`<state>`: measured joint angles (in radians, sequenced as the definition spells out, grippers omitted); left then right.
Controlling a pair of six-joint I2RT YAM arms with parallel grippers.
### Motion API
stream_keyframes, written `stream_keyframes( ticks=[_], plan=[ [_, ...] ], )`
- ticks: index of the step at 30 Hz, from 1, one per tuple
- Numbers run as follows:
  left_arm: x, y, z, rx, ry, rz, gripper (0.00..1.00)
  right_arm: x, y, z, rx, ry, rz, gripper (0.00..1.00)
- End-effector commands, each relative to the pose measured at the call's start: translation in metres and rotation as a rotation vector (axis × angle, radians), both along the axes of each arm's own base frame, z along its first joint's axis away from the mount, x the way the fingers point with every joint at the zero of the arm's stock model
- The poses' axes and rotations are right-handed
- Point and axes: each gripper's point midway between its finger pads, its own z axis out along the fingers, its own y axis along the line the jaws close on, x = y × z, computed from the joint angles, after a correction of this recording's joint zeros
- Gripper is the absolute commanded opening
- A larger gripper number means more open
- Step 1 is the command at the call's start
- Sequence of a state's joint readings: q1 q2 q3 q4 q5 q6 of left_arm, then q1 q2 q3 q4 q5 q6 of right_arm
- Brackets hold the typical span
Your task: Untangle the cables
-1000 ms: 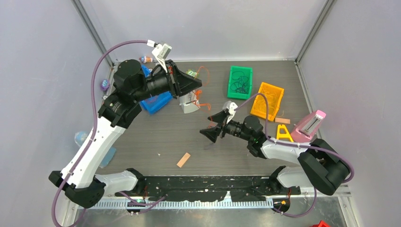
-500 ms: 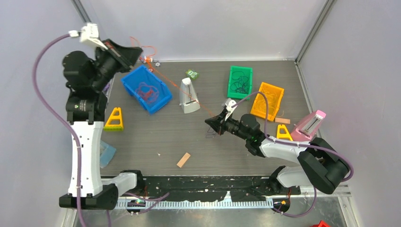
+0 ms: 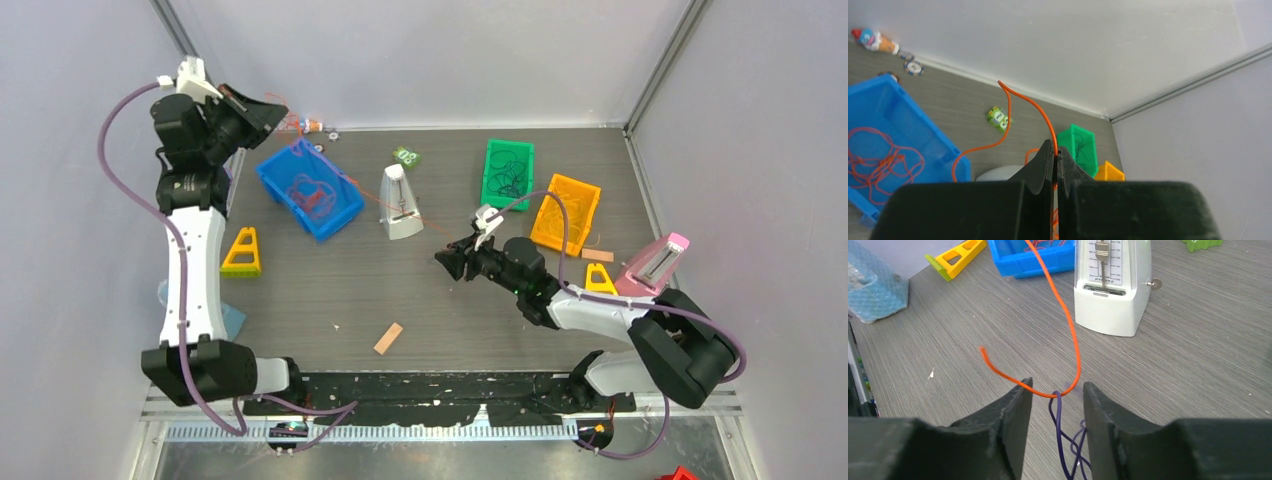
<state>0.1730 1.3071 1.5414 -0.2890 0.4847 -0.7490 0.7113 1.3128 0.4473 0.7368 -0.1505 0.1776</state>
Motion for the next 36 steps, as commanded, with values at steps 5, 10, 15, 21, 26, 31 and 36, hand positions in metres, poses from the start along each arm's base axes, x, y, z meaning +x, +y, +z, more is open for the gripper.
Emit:
stream_keyframes(
  ticks=[5,10,15,21,26,31,36],
  plan=[
    [0.035,0.02,-0.028,-0.064,0.015,0.021,0.0,0.021,0.011,0.002,-0.036,0.029,-0.031,0.37],
    [0.039,0.034,-0.025,-0.031,0.021,0.07,0.0,0.026,0.005,0.0,-0.046,0.031,-0.074,0.45],
    [0.045,0.032,-0.036,-0.024,0.062,0.041,0.0,0.031,0.002,-0.006,-0.068,0.053,-0.108,0.57],
    [0.064,0.038,-0.101,-0.062,0.149,0.057,0.0,0.021,0.027,-0.013,-0.069,0.097,0.037,0.47],
    [0.084,0.037,-0.152,-0.1,0.262,0.029,0.0,0.012,0.043,-0.017,-0.061,0.125,0.137,0.44],
    [0.099,0.036,-0.195,-0.105,0.352,0.032,0.0,0.005,0.049,-0.012,-0.037,0.117,0.192,0.44],
    [0.099,0.024,-0.207,-0.083,0.405,-0.004,0.7,0.004,0.05,-0.013,-0.038,0.122,0.203,0.44]
  ],
)
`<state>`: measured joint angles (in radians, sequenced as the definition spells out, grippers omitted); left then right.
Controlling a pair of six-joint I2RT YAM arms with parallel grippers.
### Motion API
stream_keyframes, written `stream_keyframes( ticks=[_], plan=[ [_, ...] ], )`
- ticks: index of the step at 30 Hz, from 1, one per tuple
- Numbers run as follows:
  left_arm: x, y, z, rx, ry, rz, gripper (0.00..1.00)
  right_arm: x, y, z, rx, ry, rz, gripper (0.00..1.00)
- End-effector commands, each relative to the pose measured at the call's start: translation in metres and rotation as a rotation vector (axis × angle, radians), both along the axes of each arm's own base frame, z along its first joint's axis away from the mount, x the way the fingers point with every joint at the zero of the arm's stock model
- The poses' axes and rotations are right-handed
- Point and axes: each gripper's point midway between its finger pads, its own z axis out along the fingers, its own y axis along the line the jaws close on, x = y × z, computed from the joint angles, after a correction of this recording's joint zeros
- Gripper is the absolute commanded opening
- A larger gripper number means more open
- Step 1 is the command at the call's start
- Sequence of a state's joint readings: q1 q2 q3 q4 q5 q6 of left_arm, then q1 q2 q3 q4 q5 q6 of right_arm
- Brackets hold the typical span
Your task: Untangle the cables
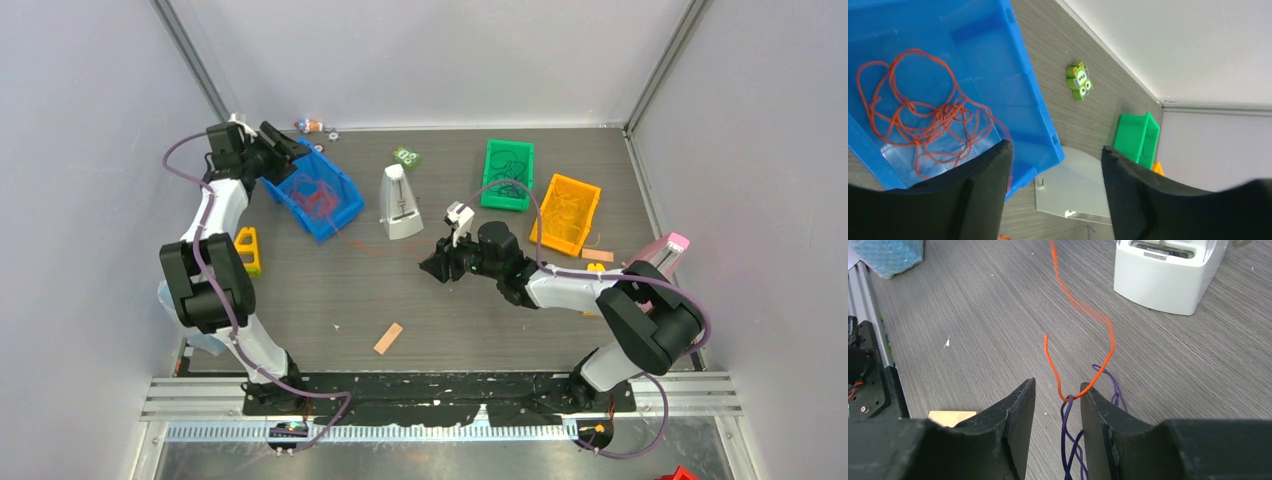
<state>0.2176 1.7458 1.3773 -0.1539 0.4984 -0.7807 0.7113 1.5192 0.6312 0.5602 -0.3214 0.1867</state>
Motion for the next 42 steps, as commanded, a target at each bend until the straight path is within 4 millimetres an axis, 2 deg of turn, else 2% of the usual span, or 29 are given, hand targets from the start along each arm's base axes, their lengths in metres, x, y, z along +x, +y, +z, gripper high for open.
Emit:
stream_keyframes(
  ticks=[1,3,6,8,9,11,13,17,24,28,30,31,33,35,37,42],
  plan=[
    [0.0,-0.014,0.029,0.06,-0.07,-0.048,0.78,0.006,0.013,0.026,0.063,-0.053,0.033,0.44],
    [-0.007,-0.02,0.038,0.108,-0.081,-0.065,0.85,0.007,0.012,0.025,0.059,-0.051,0.026,0.45],
    [-0.022,-0.031,0.045,0.154,-0.092,-0.091,0.86,0.009,0.012,0.024,0.053,-0.044,0.016,0.46],
    [-0.041,-0.045,0.048,0.192,-0.109,-0.108,0.87,0.009,0.012,0.023,0.052,-0.04,0.013,0.48],
    [-0.053,-0.054,0.037,0.214,-0.098,-0.123,0.87,0.01,0.012,0.024,0.053,-0.041,0.01,0.49],
    [-0.074,-0.07,0.029,0.258,-0.111,-0.141,0.88,0.01,0.011,0.024,0.053,-0.04,0.005,0.56],
    [-0.097,-0.097,0.018,0.275,-0.135,-0.18,0.91,0.011,0.01,0.024,0.052,-0.041,-0.005,0.66],
    [-0.133,-0.128,-0.01,0.233,-0.154,-0.213,0.99,0.013,0.006,0.025,0.055,-0.041,-0.034,0.78],
    [-0.158,-0.17,-0.06,0.112,-0.095,-0.296,0.97,0.019,0.0,0.018,0.077,0.02,-0.074,0.82],
    [-0.157,-0.19,-0.086,0.028,-0.04,-0.326,0.94,0.012,0.002,0.025,0.143,0.025,-0.012,0.63],
    [-0.155,-0.196,-0.094,-0.026,-0.01,-0.318,0.93,0.008,0.002,0.03,0.167,0.016,0.008,0.49],
    [-0.153,-0.199,-0.096,-0.05,-0.005,-0.316,0.94,0.007,0.002,0.033,0.177,0.009,0.012,0.39],
    [-0.151,-0.202,-0.1,-0.094,0.017,-0.301,0.97,0.003,0.002,0.038,0.193,-0.009,0.031,0.24],
    [-0.15,-0.205,-0.102,-0.139,0.026,-0.287,1.0,0.0,0.002,0.041,0.205,-0.02,0.044,0.13],
    [-0.15,-0.206,-0.104,-0.175,0.039,-0.257,1.0,-0.002,0.002,0.046,0.22,-0.038,0.054,0.09],
    [-0.149,-0.214,-0.11,-0.249,0.072,-0.214,0.94,-0.008,0.004,0.05,0.239,-0.047,0.089,0.07]
  ],
)
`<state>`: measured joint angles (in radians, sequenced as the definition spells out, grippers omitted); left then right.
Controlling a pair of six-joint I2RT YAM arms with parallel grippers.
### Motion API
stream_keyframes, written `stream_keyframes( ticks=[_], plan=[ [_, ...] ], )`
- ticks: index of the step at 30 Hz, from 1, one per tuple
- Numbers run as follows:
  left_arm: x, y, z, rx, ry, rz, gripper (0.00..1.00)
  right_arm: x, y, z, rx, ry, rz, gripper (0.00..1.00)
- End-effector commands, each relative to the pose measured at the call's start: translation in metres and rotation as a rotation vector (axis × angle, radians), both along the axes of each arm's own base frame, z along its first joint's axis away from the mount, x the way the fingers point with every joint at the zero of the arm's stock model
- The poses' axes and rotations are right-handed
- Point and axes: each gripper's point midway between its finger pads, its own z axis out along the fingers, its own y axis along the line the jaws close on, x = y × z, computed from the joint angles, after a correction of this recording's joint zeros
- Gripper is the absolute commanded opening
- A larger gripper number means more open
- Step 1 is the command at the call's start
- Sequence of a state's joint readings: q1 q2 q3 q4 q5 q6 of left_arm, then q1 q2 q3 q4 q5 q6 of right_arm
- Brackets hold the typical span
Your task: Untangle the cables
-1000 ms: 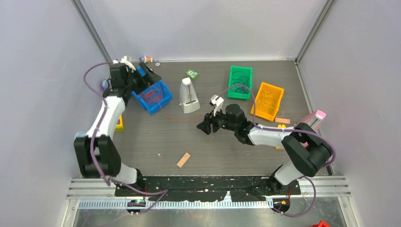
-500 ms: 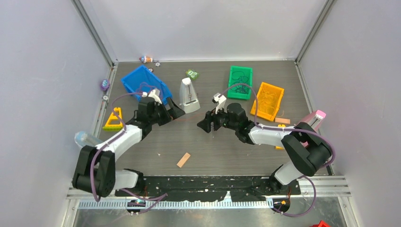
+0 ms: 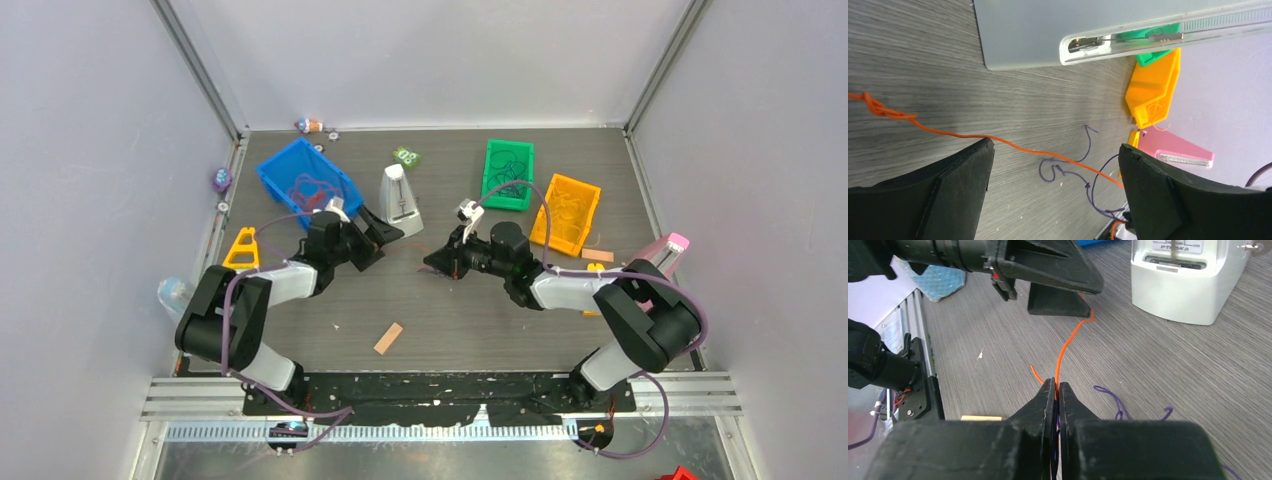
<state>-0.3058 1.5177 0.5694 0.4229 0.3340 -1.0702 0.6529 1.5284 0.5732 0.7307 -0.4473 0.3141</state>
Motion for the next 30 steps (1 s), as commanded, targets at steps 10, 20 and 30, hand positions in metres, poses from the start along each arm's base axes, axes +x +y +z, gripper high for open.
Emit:
stream_keyframes(
  ticks=[10,20,30],
  plan=[
    [0.011,-0.023,0.011,-0.158,-0.042,0.097,0.72,-0.007,0.007,0.038,0.096,-0.106,0.064,0.05],
    [0.036,-0.018,0.057,-0.185,-0.237,0.058,0.0,-0.001,0.002,0.031,0.067,-0.085,0.014,0.81],
    [0.029,0.028,0.112,0.055,-0.372,0.114,0.0,0.017,-0.004,0.018,0.031,-0.032,-0.07,0.82]
  ],
)
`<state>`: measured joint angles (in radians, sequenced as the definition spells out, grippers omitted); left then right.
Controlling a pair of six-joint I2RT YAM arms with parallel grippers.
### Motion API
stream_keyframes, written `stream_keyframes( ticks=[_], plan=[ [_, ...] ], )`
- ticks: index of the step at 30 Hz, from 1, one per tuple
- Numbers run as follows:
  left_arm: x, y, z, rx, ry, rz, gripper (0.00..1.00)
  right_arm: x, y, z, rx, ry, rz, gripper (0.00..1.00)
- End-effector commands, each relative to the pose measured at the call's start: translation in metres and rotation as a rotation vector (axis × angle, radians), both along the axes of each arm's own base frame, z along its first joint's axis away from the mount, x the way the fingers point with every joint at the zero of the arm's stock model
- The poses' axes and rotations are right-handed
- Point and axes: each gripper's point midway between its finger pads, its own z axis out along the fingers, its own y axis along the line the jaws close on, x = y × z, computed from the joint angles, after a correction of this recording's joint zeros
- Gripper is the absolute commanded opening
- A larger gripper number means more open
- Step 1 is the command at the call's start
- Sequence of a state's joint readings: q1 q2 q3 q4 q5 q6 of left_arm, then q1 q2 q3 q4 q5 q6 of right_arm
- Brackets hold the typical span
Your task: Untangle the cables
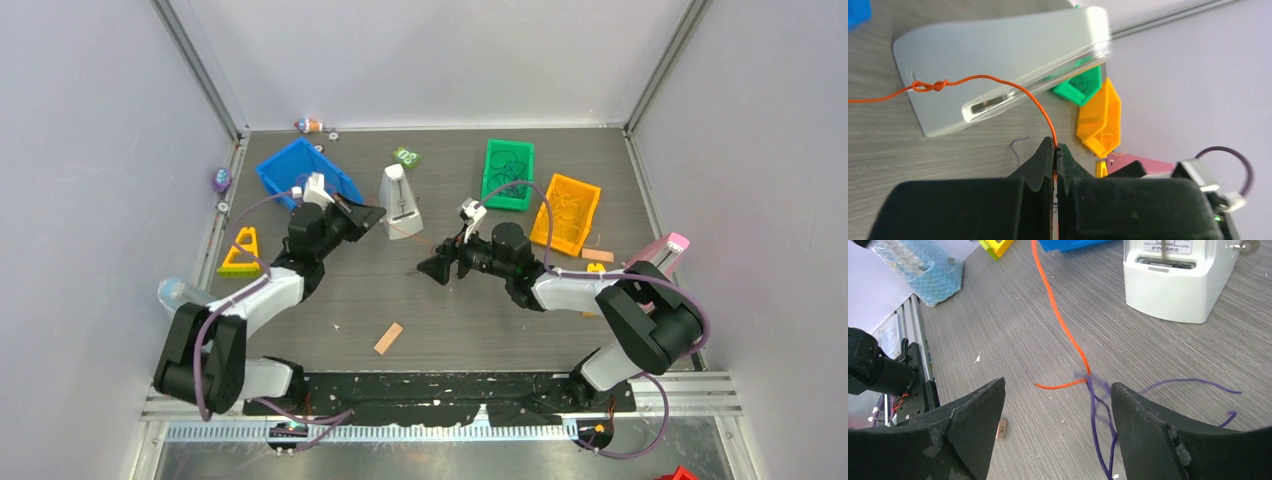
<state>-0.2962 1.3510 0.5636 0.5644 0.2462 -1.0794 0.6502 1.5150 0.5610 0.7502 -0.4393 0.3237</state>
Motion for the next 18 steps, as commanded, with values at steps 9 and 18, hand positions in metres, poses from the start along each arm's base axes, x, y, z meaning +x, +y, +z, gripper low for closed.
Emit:
stream_keyframes(
  ticks=[9,18],
  plan=[
    [0.025,0.071,0.059,0.165,-0.104,0.126,0.0,0.021,-0.004,0.007,-0.002,0.003,-0.066,0.23],
    [0.075,0.158,0.07,0.32,-0.028,0.293,0.0,0.023,-0.006,0.009,-0.005,-0.004,-0.083,0.16]
  ],
)
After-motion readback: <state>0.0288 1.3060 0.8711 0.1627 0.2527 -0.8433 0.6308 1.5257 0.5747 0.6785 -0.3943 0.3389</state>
